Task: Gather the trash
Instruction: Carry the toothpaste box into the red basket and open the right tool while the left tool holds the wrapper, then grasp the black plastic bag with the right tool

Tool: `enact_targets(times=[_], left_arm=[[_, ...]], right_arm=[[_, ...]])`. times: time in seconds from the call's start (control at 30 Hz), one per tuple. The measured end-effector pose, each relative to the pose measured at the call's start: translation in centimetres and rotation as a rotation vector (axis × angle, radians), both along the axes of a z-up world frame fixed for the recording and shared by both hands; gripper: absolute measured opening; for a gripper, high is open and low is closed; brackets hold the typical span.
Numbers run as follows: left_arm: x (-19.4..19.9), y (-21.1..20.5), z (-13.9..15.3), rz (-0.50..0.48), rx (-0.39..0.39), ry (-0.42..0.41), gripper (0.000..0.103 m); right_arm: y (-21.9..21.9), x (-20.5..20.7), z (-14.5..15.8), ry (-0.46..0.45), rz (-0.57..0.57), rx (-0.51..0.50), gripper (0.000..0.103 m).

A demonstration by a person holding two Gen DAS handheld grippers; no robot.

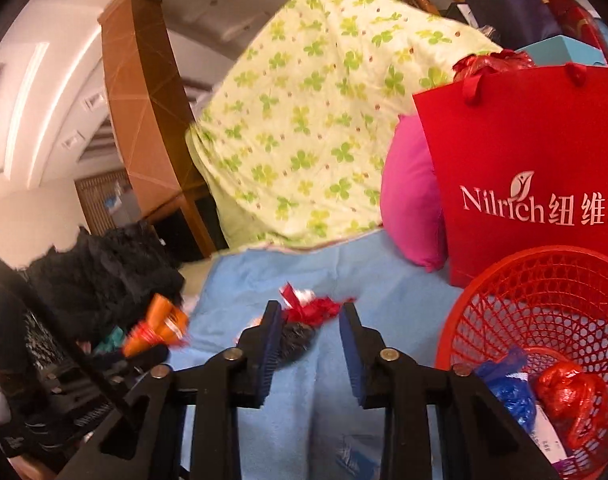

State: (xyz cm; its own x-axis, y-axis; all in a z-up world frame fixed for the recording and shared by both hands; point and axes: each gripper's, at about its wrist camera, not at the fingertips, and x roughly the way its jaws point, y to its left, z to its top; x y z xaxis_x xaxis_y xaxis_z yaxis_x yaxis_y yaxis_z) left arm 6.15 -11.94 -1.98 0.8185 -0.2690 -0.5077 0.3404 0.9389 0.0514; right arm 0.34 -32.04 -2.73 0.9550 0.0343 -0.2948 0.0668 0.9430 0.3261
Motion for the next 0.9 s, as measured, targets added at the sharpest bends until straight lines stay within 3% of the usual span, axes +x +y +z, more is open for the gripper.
enact_targets(times=[0.07, 0.13, 0.23, 0.43, 0.47, 0.5, 0.57, 0.67, 0.8, 0.9], left_arm=[[0.4, -0.2, -0.8, -0.002, 0.008, 0.006, 0.034], [1.1, 0.1, -1.9, 0.015, -0.001, 0.067, 0.034], [1.6, 0.9, -3.1, 0.031, -0.016, 0.112, 0.034], [2.4, 2.9, -3.6, 0.067, -0.012, 0.098, 0.034], [2.7, 3.5, -3.7, 0.078, -0.013, 0.097, 0.034], [2.9, 4.0, -3.9, 0.085, -0.013, 0.1, 0.034], [3.6, 5.0, -4.4, 0.103, -0.017, 0.111, 0.034], [4.8, 6.8, -5.4, 0.131, -0.041, 0.115, 0.034], [6.3, 8.2, -6.5, 0.134, -0.046, 0.095, 0.034], [7.5, 9.1, -7.3, 0.127, -0.061, 0.085, 0.034]], right_arm=[[-0.4, 1.4, -1.1, 0.08, 0.008, 0.016, 0.031], [-0.7, 2.3, -1.7, 0.123, 0.034, 0.054, 0.031], [-0.6, 2.5, -1.5, 0.098, 0.106, 0.1, 0.031], [0.3, 3.1, -2.2, 0.122, 0.175, 0.083, 0.034], [0.2, 3.3, -2.5, 0.132, 0.17, 0.096, 0.038], [0.1, 3.3, -2.8, 0.143, 0.167, 0.114, 0.055], [0.0, 3.7, -3.3, 0.154, 0.167, 0.166, 0.074], [0.4, 4.9, -3.8, 0.158, 0.179, 0.184, 0.072], [2.0, 8.3, -5.1, 0.244, 0.205, 0.181, 0.056], [3.1, 12.0, -6.5, 0.305, 0.22, 0.192, 0.055]])
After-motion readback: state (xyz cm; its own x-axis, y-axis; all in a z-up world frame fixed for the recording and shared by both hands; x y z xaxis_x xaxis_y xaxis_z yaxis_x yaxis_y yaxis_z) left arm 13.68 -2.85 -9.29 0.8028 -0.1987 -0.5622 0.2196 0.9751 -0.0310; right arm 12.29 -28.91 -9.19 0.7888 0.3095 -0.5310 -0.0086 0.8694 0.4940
